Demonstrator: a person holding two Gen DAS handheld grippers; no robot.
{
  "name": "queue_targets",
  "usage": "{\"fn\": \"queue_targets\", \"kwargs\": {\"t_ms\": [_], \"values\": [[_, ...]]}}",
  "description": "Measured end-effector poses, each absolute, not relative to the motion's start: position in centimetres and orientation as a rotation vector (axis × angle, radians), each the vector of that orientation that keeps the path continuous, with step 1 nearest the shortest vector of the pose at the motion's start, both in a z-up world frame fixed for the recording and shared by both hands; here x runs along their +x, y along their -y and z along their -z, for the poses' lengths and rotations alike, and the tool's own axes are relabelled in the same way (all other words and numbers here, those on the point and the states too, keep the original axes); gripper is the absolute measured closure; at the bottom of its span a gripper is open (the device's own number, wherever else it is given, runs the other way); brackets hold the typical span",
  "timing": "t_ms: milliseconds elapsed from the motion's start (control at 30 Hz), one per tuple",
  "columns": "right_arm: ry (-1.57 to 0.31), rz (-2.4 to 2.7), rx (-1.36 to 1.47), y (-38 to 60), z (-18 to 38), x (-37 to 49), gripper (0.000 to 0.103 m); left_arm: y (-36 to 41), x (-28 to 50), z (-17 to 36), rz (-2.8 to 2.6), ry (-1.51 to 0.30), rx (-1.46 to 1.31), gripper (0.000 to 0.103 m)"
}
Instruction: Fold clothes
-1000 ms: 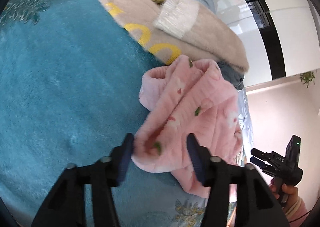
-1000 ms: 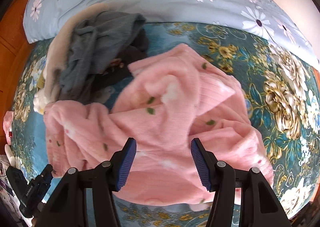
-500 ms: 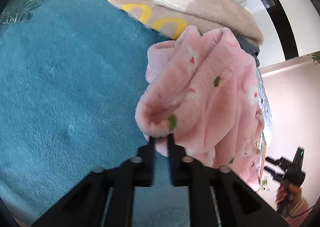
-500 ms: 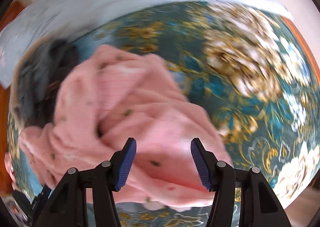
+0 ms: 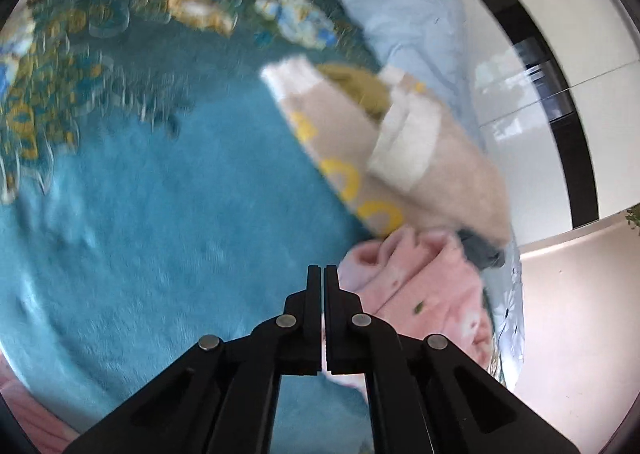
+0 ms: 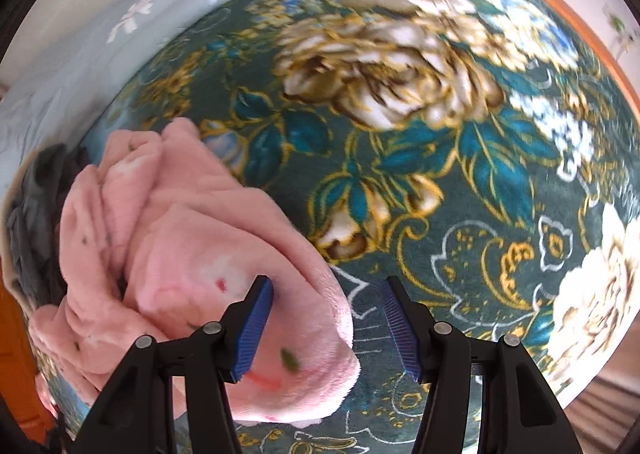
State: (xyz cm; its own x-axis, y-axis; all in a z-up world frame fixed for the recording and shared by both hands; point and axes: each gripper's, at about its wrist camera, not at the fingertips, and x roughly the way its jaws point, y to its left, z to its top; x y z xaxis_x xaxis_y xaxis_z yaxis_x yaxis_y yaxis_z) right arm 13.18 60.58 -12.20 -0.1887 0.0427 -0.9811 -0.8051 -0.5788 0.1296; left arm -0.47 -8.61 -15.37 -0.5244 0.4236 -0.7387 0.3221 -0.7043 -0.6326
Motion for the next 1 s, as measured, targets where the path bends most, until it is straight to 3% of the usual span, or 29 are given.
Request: {"fn": "queue_targets", "kwargs": {"t_ms": [33,67,100,167,300,467,633,700,733,800,1000], "values": [[-0.917,-1.823,-1.481,-60.5,12.6,13.3,0.042,7.9,-0.6,16.0,-2.395,1.157,-1.518,0.102],[-0.924,-1.821,-1.487,-60.4,12.8,13.3,0.042,7.3,-0.7,16.6,-2.374,1.134,-1.537,0.094],[-0.923,-1.827,-1.494,-60.3,12.9,13.2,0.042,6.6,-0.8,17.2,-2.354,1.108,-1.556,0.074],[-0.918,-1.841,-1.508,-60.1,13.0,13.0,0.042,4.9,-1.2,17.3,-2.322,1.031,-1.567,0.047],[-0.903,-1.854,-1.51,-60.3,12.8,12.9,0.042,1.2,-2.0,17.4,-2.304,0.735,-1.558,0.034],[-0.915,-1.819,-1.534,-60.5,13.7,13.3,0.042,-1.5,-3.0,19.6,-2.294,0.38,-1.654,0.033],[-0.897,-1.783,-1.545,-60.5,13.8,13.0,0.042,-1.7,-2.8,20.2,-2.266,0.431,-1.628,0.034],[-0.883,-1.782,-1.549,-60.1,13.6,12.6,0.042,-1.7,-2.6,20.3,-2.231,0.468,-1.618,0.061],[-0.874,-1.782,-1.554,-59.9,13.5,12.3,0.042,-1.8,-2.4,20.2,-2.229,0.474,-1.618,0.065],[-0.859,-1.783,-1.564,-59.4,13.3,11.9,0.042,-1.9,-2.0,19.9,-2.228,0.479,-1.613,0.087],[-0.852,-1.756,-1.549,-58.2,12.7,11.6,0.042,-1.6,0.4,17.3,-2.212,0.531,-1.507,0.09]]}}
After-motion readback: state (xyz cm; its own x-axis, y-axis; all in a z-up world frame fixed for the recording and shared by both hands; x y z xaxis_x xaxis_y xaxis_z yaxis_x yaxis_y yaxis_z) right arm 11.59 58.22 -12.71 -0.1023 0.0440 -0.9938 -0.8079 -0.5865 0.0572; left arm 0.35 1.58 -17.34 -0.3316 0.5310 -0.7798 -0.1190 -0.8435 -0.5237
